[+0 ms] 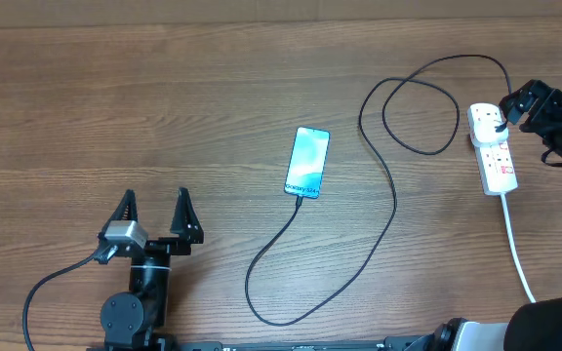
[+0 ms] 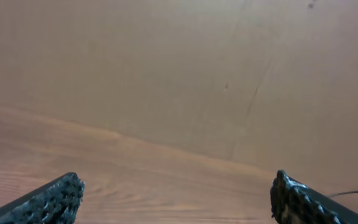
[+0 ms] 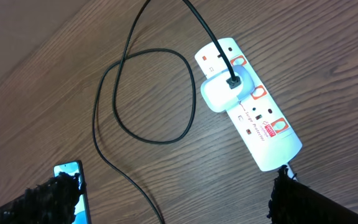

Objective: Plug charger to phone and switch on socket

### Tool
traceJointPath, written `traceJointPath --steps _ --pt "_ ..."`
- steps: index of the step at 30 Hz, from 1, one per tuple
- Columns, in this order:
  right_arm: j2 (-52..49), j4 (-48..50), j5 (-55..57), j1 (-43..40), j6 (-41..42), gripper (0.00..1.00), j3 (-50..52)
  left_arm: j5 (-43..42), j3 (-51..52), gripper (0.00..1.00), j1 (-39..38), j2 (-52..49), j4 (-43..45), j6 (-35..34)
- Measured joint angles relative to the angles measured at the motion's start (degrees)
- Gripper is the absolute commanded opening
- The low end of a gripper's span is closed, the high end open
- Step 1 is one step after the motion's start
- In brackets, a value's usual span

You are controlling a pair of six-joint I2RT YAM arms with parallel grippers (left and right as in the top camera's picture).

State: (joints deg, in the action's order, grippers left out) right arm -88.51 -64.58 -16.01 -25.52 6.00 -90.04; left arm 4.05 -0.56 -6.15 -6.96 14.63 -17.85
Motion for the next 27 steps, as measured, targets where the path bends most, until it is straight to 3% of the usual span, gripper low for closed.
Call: traceJointPath --steps 11,27 --pt "0.0 0.0 0.0 0.0 0.0 1.0 0.0 -0.4 0.1 1.0 4.1 6.1 -18.1 0.0" --pt "0.0 0.0 0.0 0.0 0.0 1.0 0.0 -2.4 0.1 0.99 5.2 6.1 -19.1 13.5"
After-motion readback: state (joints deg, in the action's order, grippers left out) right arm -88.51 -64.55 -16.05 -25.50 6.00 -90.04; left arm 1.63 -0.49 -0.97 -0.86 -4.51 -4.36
